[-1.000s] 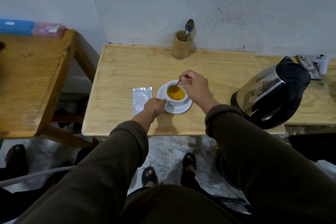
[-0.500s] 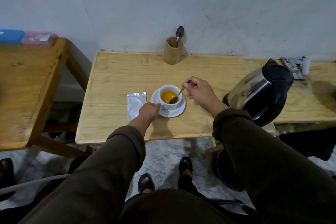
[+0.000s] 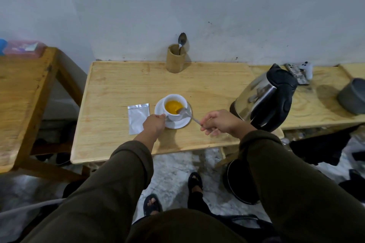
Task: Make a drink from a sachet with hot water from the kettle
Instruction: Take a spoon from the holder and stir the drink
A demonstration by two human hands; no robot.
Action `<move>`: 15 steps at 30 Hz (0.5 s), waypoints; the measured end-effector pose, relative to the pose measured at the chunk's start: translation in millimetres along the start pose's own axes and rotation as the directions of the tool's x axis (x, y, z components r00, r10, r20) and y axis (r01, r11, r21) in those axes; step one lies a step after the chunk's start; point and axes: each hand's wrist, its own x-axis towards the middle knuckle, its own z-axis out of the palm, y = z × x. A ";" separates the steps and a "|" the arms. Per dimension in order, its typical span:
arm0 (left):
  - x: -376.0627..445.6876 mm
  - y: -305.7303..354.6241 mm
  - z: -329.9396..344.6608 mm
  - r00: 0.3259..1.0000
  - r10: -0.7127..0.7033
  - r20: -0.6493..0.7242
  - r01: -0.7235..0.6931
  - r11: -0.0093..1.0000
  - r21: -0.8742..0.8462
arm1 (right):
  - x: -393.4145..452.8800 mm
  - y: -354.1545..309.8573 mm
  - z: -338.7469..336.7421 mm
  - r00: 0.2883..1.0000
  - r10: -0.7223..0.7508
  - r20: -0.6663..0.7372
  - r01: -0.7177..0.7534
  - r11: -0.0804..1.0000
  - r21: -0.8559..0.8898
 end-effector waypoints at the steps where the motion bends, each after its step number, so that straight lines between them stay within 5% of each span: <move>1: -1.5 0.9 0.6 1.000 0.006 -0.007 -0.006 1.000 0.006 | -0.6 6.8 -0.3 0.999 0.046 0.002 -0.046 0.999 -0.008; 7: -10.9 -1.1 8.5 0.995 0.064 -0.083 -0.057 0.994 0.088 | 1.5 46.5 -3.5 0.993 0.107 -0.041 -0.103 0.991 0.088; 15: -15.4 -3.3 15.9 0.984 0.043 -0.171 -0.041 0.999 0.016 | 43.1 54.1 5.7 0.921 0.220 -0.321 -0.134 0.954 0.269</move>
